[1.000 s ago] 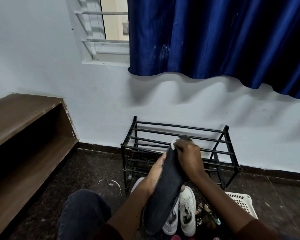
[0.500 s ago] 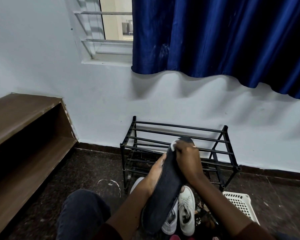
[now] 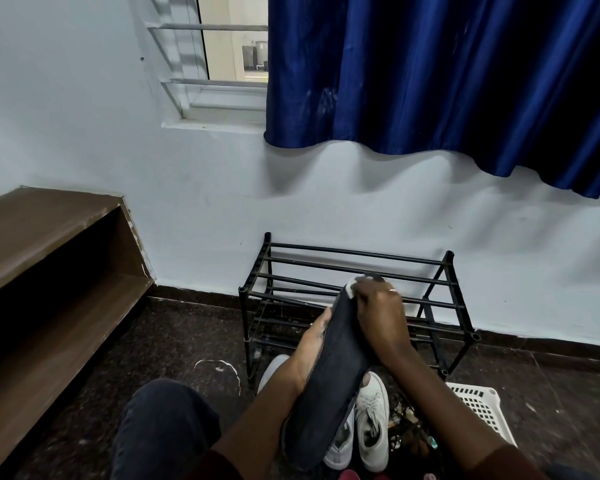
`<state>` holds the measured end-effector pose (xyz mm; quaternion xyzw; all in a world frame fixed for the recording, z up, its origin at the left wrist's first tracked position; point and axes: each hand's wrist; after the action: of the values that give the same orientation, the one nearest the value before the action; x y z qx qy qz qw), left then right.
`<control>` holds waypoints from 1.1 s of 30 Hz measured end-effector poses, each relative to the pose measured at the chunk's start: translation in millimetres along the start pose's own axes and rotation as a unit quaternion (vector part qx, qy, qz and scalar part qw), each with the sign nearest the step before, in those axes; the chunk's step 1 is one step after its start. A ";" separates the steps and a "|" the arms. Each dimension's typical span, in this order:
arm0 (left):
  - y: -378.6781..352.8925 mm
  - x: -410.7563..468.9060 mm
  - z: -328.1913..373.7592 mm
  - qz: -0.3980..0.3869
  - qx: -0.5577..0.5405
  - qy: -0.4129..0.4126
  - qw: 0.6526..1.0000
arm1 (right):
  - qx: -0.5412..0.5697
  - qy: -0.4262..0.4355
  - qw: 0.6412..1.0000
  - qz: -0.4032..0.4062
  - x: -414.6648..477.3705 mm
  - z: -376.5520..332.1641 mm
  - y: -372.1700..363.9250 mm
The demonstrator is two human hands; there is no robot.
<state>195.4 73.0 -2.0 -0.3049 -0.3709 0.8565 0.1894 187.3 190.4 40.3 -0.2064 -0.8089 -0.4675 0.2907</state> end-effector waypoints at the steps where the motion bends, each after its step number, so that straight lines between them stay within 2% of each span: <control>1: -2.3 -3.1 2.2 -0.024 0.005 -0.001 1.000 | 0.007 0.024 1.000 -0.012 -6.3 -5.2 -0.3; 4: -0.7 -7.4 3.4 -0.086 0.013 0.006 0.996 | -0.017 0.105 0.993 -0.049 -26.1 -12.9 -2.6; 6: -3.0 -7.7 3.7 -0.066 0.003 0.011 0.998 | -0.028 0.111 0.992 -0.061 -24.4 -7.3 -2.8; 8: 1.3 -1.1 1.6 0.011 0.006 0.008 1.000 | -0.041 0.068 0.995 -0.057 -12.9 2.8 -1.2; 11: 1.4 0.8 1.7 0.033 0.019 0.025 0.999 | -0.040 -0.037 0.998 -0.017 6.2 19.0 3.3; 13: 1.0 0.7 1.6 0.037 0.032 0.018 0.999 | -0.023 -0.068 0.997 -0.001 10.0 17.9 5.4; 16: 0.8 4.8 4.6 0.017 0.025 0.011 0.999 | 0.002 -0.013 1.000 -0.014 -5.5 -4.1 4.3; 19: -1.4 0.6 9.6 -0.055 0.003 -0.019 0.998 | 0.000 0.085 0.995 -0.054 -33.9 -19.1 0.0; 21: 0.5 -0.3 9.3 -0.079 -0.016 -0.016 0.997 | -0.014 0.113 0.991 -0.067 -40.6 -15.1 -2.8; 23: 0.2 0.1 7.0 -0.045 -0.002 -0.012 0.999 | -0.036 0.082 0.994 -0.057 -30.7 -4.1 -4.2; 26: 0.6 0.9 4.1 0.039 0.011 0.006 0.999 | -0.070 -0.022 0.997 -0.021 -9.2 9.5 -1.0; 28: -1.3 -2.6 3.3 0.046 0.002 0.010 0.999 | -0.078 -0.061 0.995 -0.010 -2.0 10.7 0.1; 30: -2.2 -3.2 2.9 0.054 0.002 -0.013 0.998 | -0.064 -0.043 0.997 -0.018 -5.6 1.7 -0.7; 33: -3.6 -0.1 9.7 0.049 -0.001 -0.044 0.998 | -0.018 0.039 0.998 -0.049 -27.5 -19.8 -4.7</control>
<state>189.4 70.3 6.0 -0.2848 -0.3643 0.8771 0.1299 210.3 169.1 26.8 -0.1538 -0.7978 -0.5029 0.2949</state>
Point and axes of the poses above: each hand's wrist, its own x-axis towards the middle knuckle, its own y-axis out of the back of the hand, z = x × y, and after that the axes turned 4 degrees about z, right-handed
